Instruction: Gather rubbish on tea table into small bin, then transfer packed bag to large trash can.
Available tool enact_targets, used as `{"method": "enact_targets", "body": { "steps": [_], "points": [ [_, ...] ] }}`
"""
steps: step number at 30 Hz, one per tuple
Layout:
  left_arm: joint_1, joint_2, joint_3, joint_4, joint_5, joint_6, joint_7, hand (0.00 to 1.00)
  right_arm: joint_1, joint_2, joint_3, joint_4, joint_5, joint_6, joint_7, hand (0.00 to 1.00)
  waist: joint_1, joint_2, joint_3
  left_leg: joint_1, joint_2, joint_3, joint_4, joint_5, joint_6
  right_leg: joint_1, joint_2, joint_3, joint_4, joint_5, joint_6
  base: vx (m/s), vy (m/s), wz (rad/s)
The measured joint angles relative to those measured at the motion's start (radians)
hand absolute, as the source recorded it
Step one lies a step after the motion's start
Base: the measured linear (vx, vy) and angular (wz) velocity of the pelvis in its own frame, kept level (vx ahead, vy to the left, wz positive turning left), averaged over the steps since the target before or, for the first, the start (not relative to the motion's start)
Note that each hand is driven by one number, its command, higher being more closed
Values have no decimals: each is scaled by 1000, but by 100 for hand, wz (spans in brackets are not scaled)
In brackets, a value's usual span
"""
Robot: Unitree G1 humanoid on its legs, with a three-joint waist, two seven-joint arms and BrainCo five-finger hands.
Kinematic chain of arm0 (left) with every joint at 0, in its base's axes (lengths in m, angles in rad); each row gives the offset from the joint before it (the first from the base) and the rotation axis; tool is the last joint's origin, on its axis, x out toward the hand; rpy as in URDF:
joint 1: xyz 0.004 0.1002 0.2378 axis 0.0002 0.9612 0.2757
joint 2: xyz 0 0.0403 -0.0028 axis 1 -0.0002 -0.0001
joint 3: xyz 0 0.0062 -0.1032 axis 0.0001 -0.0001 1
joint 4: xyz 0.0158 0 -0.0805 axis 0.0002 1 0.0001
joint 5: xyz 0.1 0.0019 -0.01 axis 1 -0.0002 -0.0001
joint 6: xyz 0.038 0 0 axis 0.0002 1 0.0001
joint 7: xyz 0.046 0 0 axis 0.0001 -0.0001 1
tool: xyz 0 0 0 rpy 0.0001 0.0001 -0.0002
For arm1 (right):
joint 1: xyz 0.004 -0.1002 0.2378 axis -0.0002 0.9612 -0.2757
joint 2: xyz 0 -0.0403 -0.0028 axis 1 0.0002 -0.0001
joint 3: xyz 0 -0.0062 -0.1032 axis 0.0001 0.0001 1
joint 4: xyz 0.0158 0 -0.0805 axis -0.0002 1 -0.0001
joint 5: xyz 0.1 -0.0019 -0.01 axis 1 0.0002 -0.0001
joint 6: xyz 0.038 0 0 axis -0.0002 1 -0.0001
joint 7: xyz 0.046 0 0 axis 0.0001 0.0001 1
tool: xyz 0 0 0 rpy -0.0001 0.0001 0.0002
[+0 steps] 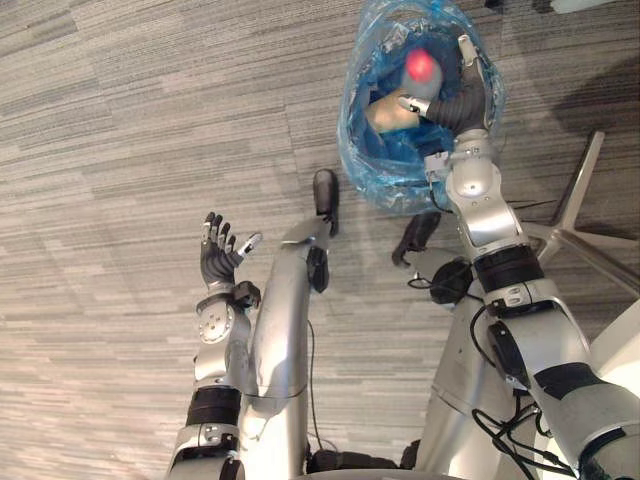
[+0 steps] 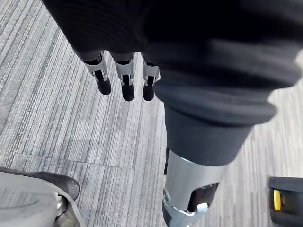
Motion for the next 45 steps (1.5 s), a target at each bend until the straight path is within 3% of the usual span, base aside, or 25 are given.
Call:
{"method": "enact_targets", "body": {
  "steps": [2,6,12,16,24,28,29,35,45],
  "points": [
    [-11,-2,-1,1,0,0,1,0,21,7,8,-53,-54,-1,-1,0,2,-1,0,8,9,1,0,0,0,13,8,-4,-9,1,-2,-75,44,-7],
    [-11,-3,-8,5,0,0,1,0,84,45,19,-157,-143,-4,-1,0,2,-43,-25,26,16,12,-29,8,-2,22,13,-5,-32,5,-6,-62,31,-3],
    [-10,-8,-10,10,9,-1,-1,0,139,42,80,-191,-270,-11,49,0,3,-66,-41,41,19,10,-43,9,-2,47,16,-17,-54,6,-6,-55,34,0],
    [-10,-7,-9,13,10,-1,-1,0,164,32,127,-172,-340,-11,91,0,3,-67,-42,41,19,13,-54,9,-3,50,14,-21,-66,7,-3,-51,35,2],
    [-11,12,-10,29,9,-1,-2,0,128,29,222,91,-461,3,160,0,1,-67,-42,38,19,22,-79,9,-3,43,11,-25,-83,7,-3,-54,27,2],
    [-16,20,-10,26,6,-1,-2,0,83,17,261,238,-474,36,195,0,2,-66,-42,24,19,24,-87,10,-4,27,10,-26,-85,7,-5,-50,16,3],
    [-22,21,-10,26,1,-1,-2,0,61,16,271,289,-476,50,197,100,2,-66,-42,15,18,24,-87,11,-5,17,10,-26,-82,5,-7,-40,7,3],
    [-60,21,-9,47,-3,-1,0,0,-6,12,265,372,-503,110,215,100,0,-65,-44,3,18,12,-77,18,2,5,9,-33,-62,-5,-16,-52,3,4],
    [-60,10,-9,69,-3,0,-1,0,2,13,232,261,-461,85,188,100,2,-65,-63,9,25,4,-85,28,-16,15,13,-46,-67,-4,-18,-62,12,1]
  ]
}}
